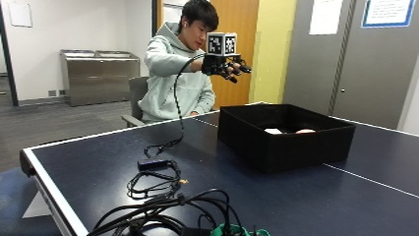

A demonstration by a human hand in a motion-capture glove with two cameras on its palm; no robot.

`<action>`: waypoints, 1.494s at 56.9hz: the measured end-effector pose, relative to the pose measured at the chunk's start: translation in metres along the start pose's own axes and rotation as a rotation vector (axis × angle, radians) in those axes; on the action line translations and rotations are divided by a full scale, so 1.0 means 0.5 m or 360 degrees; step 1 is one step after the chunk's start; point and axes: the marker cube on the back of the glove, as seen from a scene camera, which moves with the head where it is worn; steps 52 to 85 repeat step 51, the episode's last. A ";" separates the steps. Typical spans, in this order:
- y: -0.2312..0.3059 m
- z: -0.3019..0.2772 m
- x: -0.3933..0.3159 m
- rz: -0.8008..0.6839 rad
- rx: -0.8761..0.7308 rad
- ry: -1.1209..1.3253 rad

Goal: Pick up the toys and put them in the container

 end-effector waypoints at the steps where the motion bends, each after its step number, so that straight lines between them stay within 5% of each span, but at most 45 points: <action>1: 0.010 -0.001 0.000 -0.0011 0.0002 0.0004; 47: 0.315 -0.009 0.076 -0.0198 0.0193 -0.0077; 85: 0.324 0.005 0.083 -0.0210 0.0222 -0.0121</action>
